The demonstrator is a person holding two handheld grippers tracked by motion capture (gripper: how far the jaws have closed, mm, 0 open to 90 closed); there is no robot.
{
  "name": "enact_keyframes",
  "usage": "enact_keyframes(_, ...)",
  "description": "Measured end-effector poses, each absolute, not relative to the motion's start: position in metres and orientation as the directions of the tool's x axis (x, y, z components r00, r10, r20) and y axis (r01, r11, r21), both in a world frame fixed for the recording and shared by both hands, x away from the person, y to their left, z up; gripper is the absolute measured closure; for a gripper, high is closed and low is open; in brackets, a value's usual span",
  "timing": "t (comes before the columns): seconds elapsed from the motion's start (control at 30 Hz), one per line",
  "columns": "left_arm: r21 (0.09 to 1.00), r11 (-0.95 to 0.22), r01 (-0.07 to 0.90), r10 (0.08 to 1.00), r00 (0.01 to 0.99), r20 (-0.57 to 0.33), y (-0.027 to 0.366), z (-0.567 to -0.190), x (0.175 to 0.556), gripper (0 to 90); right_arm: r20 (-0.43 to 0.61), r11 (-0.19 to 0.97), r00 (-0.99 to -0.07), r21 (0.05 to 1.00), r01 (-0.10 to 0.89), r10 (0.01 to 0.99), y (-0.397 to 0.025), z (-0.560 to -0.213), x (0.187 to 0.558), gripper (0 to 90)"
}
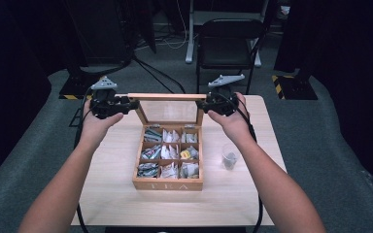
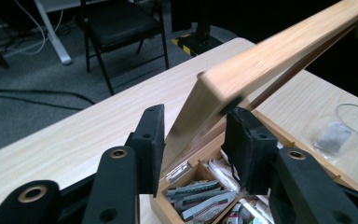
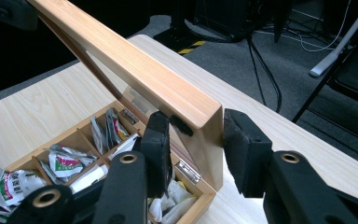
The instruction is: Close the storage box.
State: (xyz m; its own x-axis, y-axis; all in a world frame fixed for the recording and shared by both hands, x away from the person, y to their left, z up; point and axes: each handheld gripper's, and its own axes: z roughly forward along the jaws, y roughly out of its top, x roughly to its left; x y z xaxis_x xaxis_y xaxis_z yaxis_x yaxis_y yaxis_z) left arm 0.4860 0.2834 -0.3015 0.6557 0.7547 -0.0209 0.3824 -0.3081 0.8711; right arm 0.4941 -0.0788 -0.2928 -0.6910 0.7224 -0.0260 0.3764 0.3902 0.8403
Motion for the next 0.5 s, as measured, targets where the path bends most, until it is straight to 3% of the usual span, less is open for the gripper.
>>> enact_keyframes(0.5, 0.867, -0.339, 0.365, 0.745, 0.667, 0.011, 0.284, -0.308, 0.464, 61.1, -0.033, 0.399, -0.709, 0.844, 0.358, 0.705, -0.081, -0.302, 0.476, 59.0)
